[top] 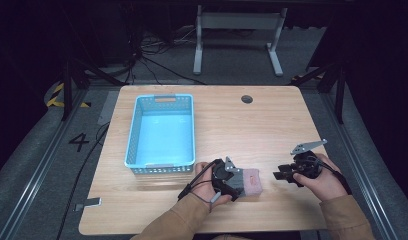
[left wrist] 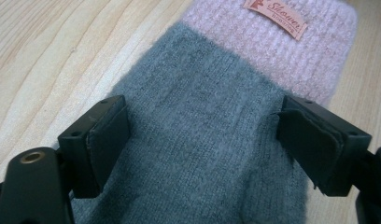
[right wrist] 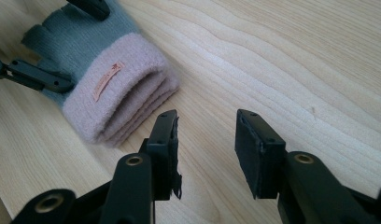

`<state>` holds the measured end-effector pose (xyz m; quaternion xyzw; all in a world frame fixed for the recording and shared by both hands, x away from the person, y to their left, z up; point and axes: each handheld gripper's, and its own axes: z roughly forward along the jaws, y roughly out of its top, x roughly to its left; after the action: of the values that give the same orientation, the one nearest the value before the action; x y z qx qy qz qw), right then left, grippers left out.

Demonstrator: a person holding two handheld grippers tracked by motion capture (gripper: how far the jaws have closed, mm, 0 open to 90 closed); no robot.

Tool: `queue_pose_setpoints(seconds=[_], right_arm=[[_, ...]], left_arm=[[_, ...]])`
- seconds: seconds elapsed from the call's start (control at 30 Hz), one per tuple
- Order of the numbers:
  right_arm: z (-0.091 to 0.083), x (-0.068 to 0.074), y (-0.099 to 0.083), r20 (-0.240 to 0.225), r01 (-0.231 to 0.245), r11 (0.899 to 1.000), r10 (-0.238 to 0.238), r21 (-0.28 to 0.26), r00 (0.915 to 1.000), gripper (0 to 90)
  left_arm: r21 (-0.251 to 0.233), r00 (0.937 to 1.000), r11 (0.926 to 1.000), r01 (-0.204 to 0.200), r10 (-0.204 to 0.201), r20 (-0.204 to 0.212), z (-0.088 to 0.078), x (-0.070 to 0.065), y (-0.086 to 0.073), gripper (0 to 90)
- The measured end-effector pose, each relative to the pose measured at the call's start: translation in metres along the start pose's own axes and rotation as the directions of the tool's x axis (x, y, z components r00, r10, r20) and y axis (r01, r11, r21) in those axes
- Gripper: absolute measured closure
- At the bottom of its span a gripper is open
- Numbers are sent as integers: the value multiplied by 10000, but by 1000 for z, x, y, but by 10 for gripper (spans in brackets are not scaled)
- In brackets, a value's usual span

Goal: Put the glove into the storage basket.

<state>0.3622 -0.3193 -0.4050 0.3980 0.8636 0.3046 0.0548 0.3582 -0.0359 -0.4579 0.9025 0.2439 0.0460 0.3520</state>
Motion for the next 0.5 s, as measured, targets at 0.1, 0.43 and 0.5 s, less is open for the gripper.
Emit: queue_pose_setpoints(seconds=[0.1, 0.43, 0.5], right_arm=[[1, 0, 0, -21, 24, 10000, -24, 17, 10000, 603], [0, 1, 1, -115, 57, 9999, -58, -82, 9999, 601], [0, 1, 1, -232, 84, 9998, -87, -156, 9997, 601]], left_arm=[[85, 9999, 10000, -27, 28, -119, 0, -1, 0, 176], [-189, 9990, 9996, -219, 212, -382, -1, 1, -1, 420], [-436, 9996, 9989, -156, 146, -232, -1, 2, -2, 508]])
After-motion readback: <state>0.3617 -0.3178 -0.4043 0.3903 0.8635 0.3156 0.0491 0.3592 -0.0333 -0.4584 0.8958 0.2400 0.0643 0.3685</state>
